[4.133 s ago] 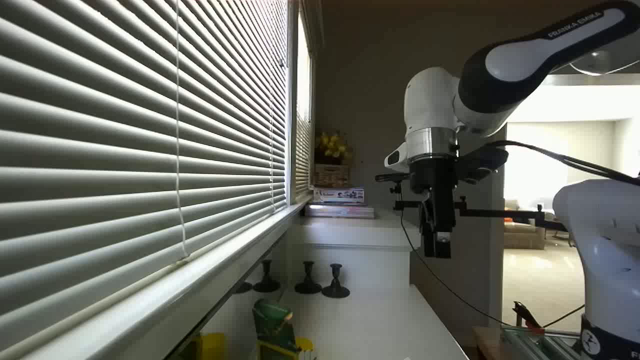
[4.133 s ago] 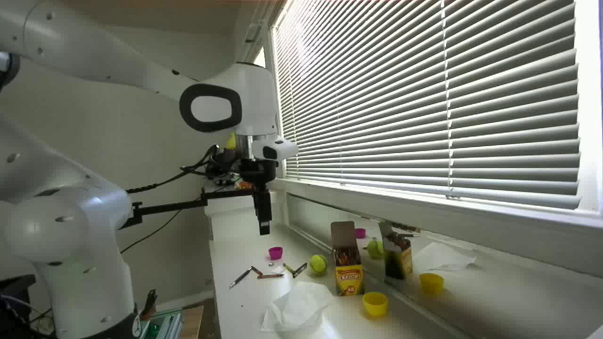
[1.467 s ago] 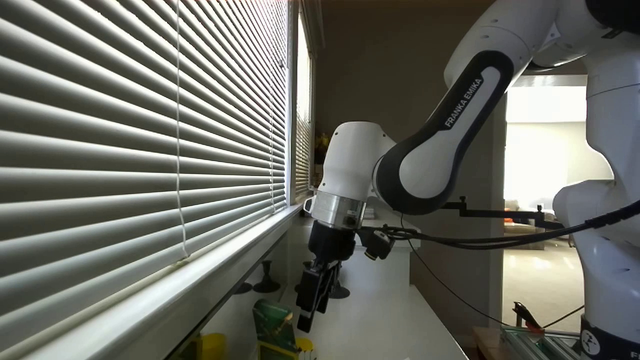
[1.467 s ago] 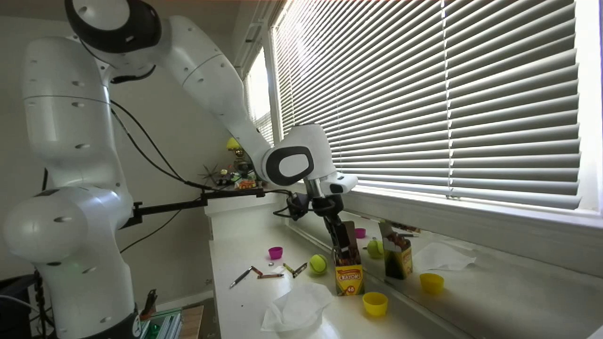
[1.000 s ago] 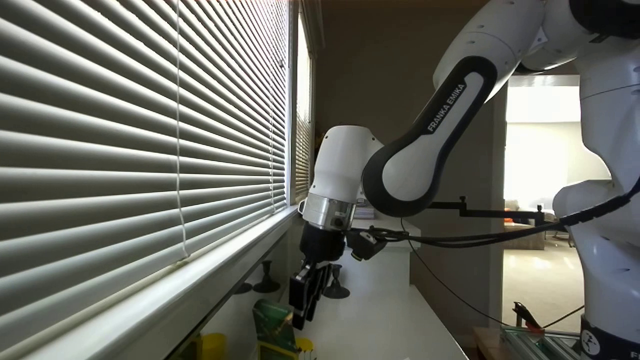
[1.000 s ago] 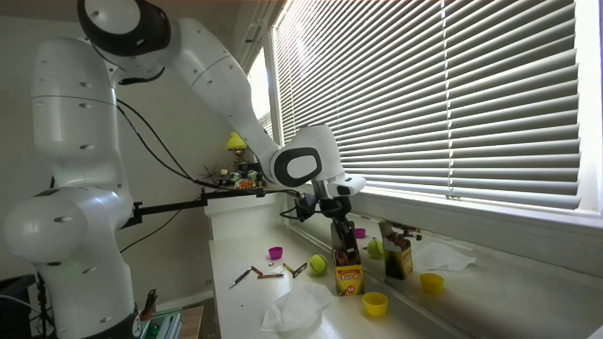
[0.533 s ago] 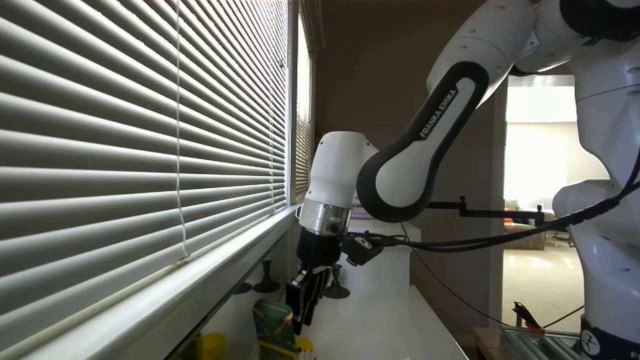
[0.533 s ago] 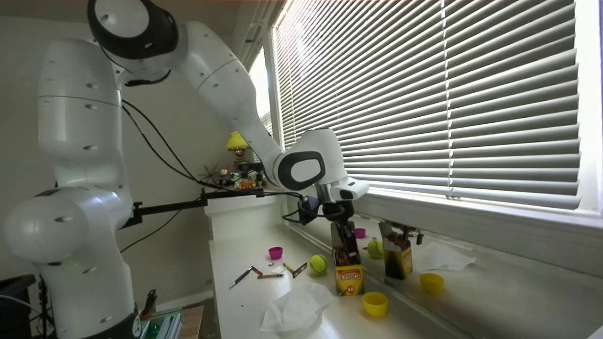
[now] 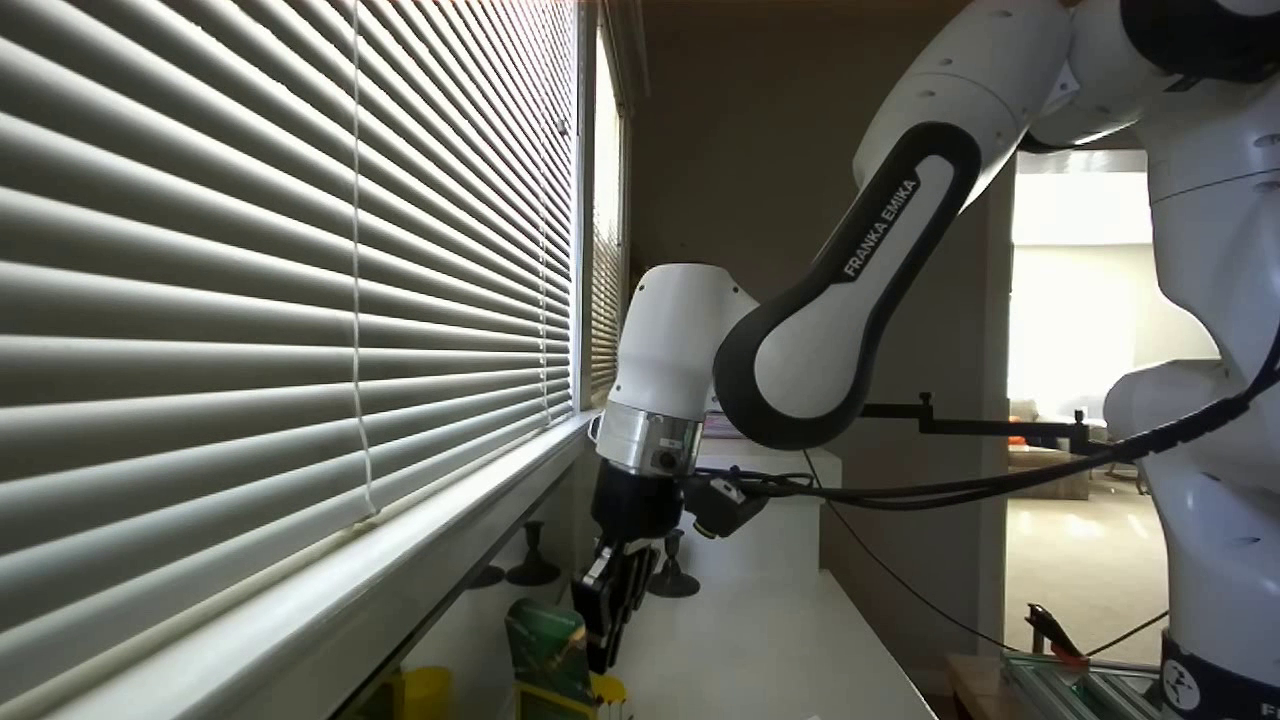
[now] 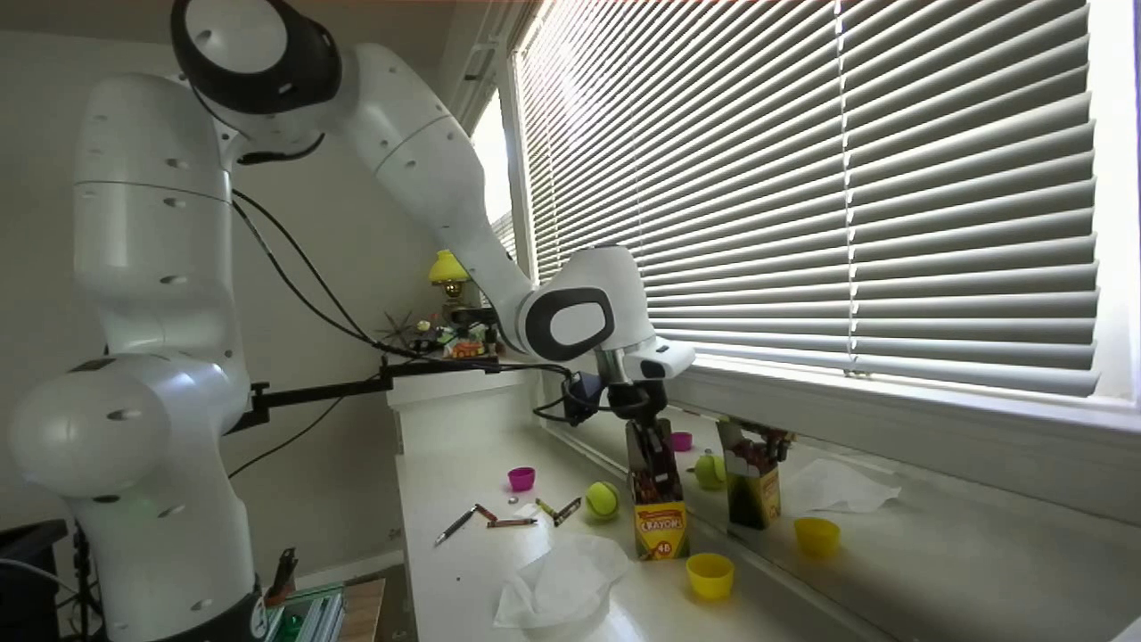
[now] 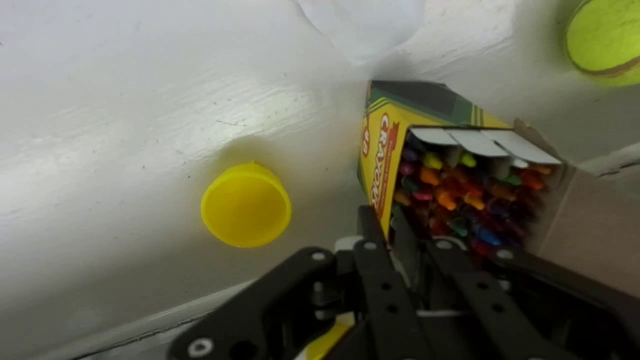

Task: Take one crayon out of the box and put it on the countertop.

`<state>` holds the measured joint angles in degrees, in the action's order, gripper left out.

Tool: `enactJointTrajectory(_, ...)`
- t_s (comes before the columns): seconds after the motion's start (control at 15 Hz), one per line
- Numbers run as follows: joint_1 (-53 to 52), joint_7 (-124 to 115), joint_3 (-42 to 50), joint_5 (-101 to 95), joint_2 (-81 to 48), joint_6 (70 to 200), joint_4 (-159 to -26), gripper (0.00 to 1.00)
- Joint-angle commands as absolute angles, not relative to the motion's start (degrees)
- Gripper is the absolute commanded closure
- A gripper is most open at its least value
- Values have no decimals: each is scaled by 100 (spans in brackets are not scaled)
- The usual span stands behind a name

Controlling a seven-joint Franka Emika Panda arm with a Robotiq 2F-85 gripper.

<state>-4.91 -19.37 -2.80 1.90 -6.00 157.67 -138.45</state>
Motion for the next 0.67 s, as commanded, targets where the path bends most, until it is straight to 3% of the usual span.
enactJointTrajectory(0.0, -571, -2210, -227, 6, -742, 15803, -13698, 92)
enactJointTrajectory(0.13, -577, -2214, -228, 17, -767, 15799, -13677, 87)
enactJointTrajectory(0.27, -587, -2205, -231, 34, -797, 15800, -13639, 76)
enactJointTrajectory(0.6, -632, -2206, -233, 48, -868, 15797, -13529, 78)
